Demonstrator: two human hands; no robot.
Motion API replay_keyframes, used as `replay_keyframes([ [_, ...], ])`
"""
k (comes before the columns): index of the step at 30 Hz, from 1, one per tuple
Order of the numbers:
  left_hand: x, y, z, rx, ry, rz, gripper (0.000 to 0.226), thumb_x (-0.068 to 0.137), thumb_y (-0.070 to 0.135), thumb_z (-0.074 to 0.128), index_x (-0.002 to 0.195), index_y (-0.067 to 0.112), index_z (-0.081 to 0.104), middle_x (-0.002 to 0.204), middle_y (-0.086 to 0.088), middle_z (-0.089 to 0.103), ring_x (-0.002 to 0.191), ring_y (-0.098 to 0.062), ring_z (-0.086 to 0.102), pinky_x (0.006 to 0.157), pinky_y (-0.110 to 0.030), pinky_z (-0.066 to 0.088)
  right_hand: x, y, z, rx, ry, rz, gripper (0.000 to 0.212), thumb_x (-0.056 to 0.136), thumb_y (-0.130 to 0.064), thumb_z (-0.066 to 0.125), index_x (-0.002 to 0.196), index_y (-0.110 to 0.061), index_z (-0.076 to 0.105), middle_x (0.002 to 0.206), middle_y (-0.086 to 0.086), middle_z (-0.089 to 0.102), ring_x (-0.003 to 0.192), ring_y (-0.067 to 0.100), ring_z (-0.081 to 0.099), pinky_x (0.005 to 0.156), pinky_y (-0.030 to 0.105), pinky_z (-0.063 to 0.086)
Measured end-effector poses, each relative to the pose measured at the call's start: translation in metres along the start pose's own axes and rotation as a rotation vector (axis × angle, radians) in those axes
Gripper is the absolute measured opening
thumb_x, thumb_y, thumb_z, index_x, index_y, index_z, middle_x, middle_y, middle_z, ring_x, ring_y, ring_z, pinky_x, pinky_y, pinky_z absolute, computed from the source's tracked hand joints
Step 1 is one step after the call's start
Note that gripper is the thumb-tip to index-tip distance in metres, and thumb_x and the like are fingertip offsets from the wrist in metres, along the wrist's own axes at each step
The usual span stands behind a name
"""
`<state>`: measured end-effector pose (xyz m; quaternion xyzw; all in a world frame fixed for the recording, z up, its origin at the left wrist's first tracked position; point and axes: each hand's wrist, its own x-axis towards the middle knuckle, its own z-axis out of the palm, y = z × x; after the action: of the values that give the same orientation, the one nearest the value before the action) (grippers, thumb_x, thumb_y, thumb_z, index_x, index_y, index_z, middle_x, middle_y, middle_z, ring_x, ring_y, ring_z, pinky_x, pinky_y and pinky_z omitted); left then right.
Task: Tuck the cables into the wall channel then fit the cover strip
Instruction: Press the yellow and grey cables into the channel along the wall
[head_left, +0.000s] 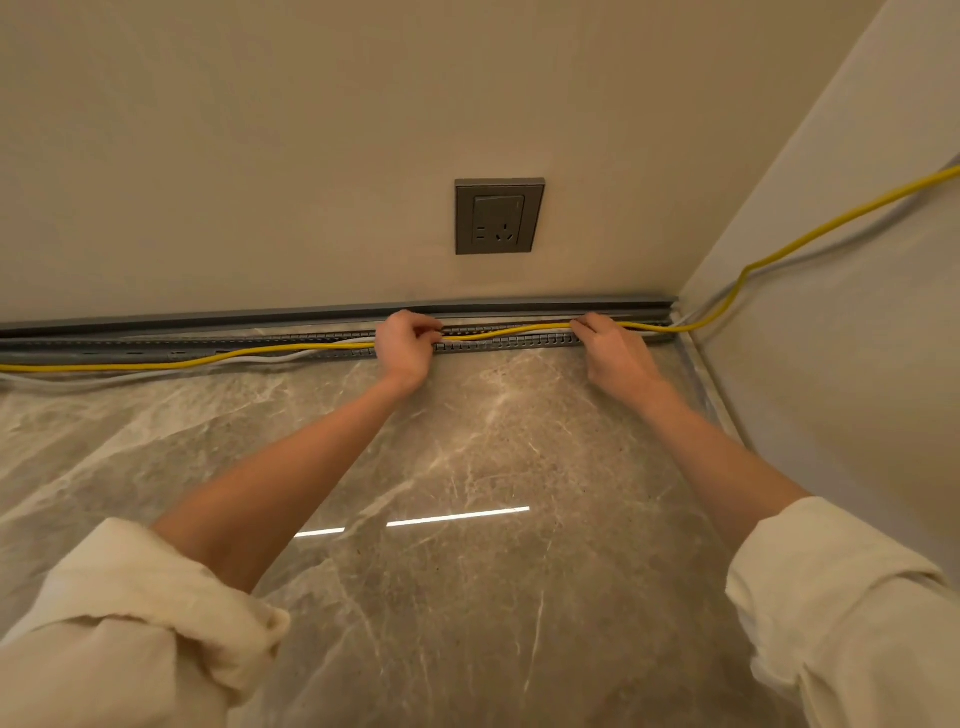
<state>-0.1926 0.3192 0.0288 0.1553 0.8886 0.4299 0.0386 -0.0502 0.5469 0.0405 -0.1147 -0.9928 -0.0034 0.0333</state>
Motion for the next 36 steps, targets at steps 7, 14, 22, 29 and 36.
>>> replay_keyframes([
  [7, -0.003, -0.01, -0.004, 0.162, -0.097, 0.186, 0.017, 0.085, 0.009, 0.064, 0.098, 0.007, 0.074, 0.103, -0.012, 0.068, 0.096, -0.027, 0.06, 0.086, -0.034, 0.049, -0.009, 0.001, 0.01, 0.065, -0.015, 0.054, 0.066, 0.081, 0.0, 0.063, 0.141, -0.006, 0.038, 0.138, 0.014, 0.04, 0.127, 0.029, 0.041, 0.105, 0.039, 0.043],
  [14, -0.005, -0.007, -0.005, 0.565, -0.132, 0.525, 0.021, 0.086, 0.015, 0.055, 0.093, 0.006, 0.072, 0.093, -0.012, 0.064, 0.086, -0.028, 0.056, 0.077, -0.039, 0.045, -0.008, 0.006, 0.014, 0.057, 0.037, 0.029, 0.06, 0.079, 0.0, 0.063, 0.136, -0.007, 0.047, 0.126, 0.012, 0.052, 0.118, 0.029, 0.047, 0.102, 0.039, 0.042],
  [22, 0.009, 0.02, -0.021, 0.775, -0.399, 0.521, 0.026, 0.084, 0.021, 0.054, 0.095, 0.006, 0.071, 0.098, -0.014, 0.064, 0.088, -0.033, 0.061, 0.073, -0.039, 0.053, 0.01, 0.005, -0.007, -0.059, -0.104, -0.008, 0.051, 0.081, -0.009, 0.065, 0.131, -0.01, 0.053, 0.119, 0.011, 0.052, 0.112, 0.028, 0.048, 0.092, 0.039, 0.047],
  [29, -0.009, 0.038, 0.008, 0.77, -0.406, 0.65, 0.04, 0.085, 0.021, 0.053, 0.122, 0.007, 0.056, 0.116, -0.015, 0.057, 0.107, -0.032, 0.052, 0.088, -0.043, 0.045, -0.001, 0.007, -0.002, -0.027, -0.259, 0.049, 0.074, 0.084, -0.01, 0.059, 0.149, -0.015, 0.023, 0.144, 0.02, 0.029, 0.136, 0.034, 0.026, 0.112, 0.043, 0.033],
  [36, -0.009, 0.06, 0.044, 0.749, -0.476, 0.747, 0.043, 0.088, 0.021, 0.052, 0.13, 0.009, 0.048, 0.127, -0.013, 0.05, 0.116, -0.03, 0.047, 0.095, -0.044, 0.043, -0.03, 0.031, 0.006, 0.249, -0.01, 0.101, 0.072, 0.082, 0.001, 0.057, 0.147, -0.007, 0.026, 0.15, 0.014, 0.032, 0.139, 0.03, 0.031, 0.114, 0.039, 0.031],
])
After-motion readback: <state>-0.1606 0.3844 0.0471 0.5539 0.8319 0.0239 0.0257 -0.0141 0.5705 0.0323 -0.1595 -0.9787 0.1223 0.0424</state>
